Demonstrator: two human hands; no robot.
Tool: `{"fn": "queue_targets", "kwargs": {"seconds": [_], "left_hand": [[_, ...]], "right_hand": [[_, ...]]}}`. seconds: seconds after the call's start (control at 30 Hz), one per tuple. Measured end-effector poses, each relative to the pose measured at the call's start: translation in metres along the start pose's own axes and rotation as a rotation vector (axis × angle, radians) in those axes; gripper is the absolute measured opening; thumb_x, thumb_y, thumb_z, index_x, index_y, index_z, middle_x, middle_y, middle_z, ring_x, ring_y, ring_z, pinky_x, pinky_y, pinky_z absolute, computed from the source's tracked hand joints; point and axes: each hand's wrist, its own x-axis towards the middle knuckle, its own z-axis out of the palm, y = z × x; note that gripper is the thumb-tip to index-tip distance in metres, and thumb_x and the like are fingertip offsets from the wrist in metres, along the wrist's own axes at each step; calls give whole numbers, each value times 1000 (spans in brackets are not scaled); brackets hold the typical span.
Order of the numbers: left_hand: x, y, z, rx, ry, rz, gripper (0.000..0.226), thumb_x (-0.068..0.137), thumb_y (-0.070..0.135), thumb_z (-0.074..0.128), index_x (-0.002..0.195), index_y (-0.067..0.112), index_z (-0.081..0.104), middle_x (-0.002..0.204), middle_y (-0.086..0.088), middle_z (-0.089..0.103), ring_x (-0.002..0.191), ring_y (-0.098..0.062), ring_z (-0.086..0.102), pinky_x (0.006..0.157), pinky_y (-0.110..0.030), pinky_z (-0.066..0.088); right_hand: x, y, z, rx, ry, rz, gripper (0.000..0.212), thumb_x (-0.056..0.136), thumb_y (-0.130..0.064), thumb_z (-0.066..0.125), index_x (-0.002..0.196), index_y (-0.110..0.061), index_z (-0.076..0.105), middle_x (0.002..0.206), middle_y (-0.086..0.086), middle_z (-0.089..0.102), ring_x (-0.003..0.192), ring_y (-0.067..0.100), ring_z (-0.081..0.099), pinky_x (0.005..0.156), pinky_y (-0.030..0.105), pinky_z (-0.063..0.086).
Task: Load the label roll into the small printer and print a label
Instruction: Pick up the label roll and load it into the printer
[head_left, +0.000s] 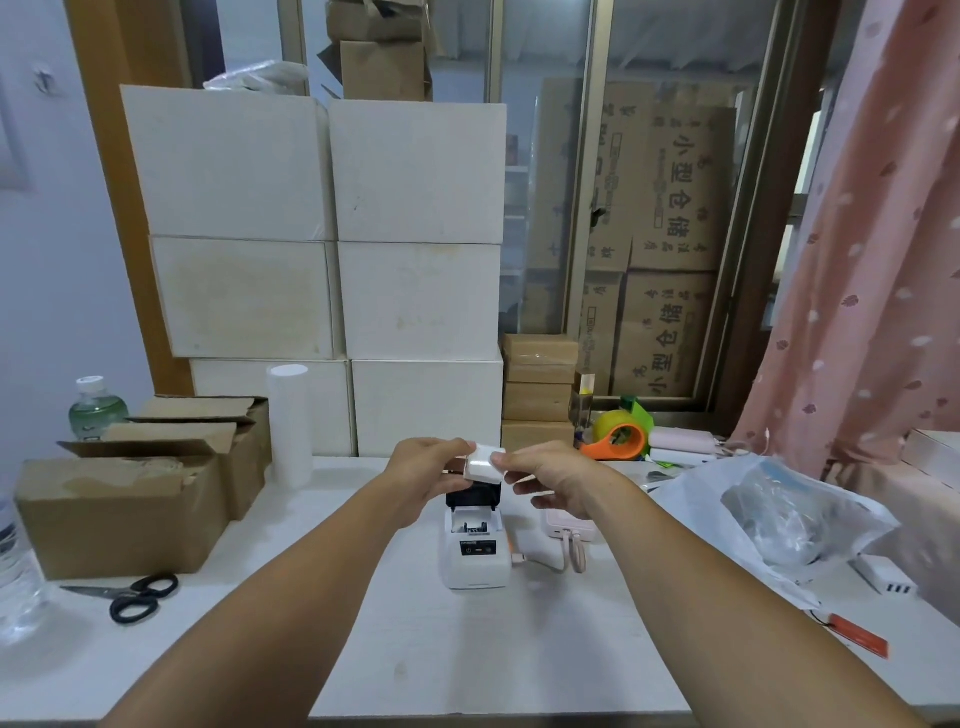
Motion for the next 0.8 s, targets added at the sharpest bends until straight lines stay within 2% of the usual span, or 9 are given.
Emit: {"fn": "queue_targets", "kwargs": {"seconds": [0.1,0.23,0.33,0.43,0.53,0.7,0.8], "left_hand": [[0,-7,-1,-2,-21,-9,28,92,13,74,114,-5,72,118,-27,75,104,-38,77,67,-23,65],[4,-20,-10,78,-16,24,28,94,24,72,112,2,73,110,-14,77,93,-29,79,83,-37,66],[10,-38,-29,424,100,64,27,94,26,70,100,0,75,96,-12,74,73,-24,67,74,-38,62],[11,-52,-37,689,146,36,26,95,23,66,98,-3,73,98,-17,76,60,-24,61,62,-32,56],[13,-58,-30,761,159,34,33,96,30,67,100,-2,71,98,-18,77,53,-24,61,64,-34,59],[19,-62,-8,835,136,22,35,90,38,69,92,3,71,74,-6,70,52,-29,65,69,-40,64],[21,-63,-3,920,135,4,34,87,41,72,81,8,63,64,-13,74,48,-29,66,70,-39,64]], "right_hand": [[5,5,3,35,-14,14,29,85,-29,90,104,-9,82,78,-3,74,74,12,66,68,26,53],[11,14,7,106,11,7,26,84,-21,90,103,-5,82,74,-1,73,69,12,63,68,24,53],[15,25,4,104,16,29,24,84,-21,90,101,-6,81,75,0,72,69,12,63,69,23,53],[18,36,2,107,19,54,24,85,-22,90,100,-7,81,77,1,72,70,13,62,67,23,52],[20,42,6,96,3,69,19,85,-22,89,97,-9,81,77,0,72,73,13,63,66,24,51],[29,49,7,76,12,82,16,85,-21,90,94,-11,82,74,-1,73,74,14,63,66,26,51],[34,56,4,78,12,100,15,84,-21,90,91,-11,81,72,-1,73,71,14,63,65,26,50]]}}
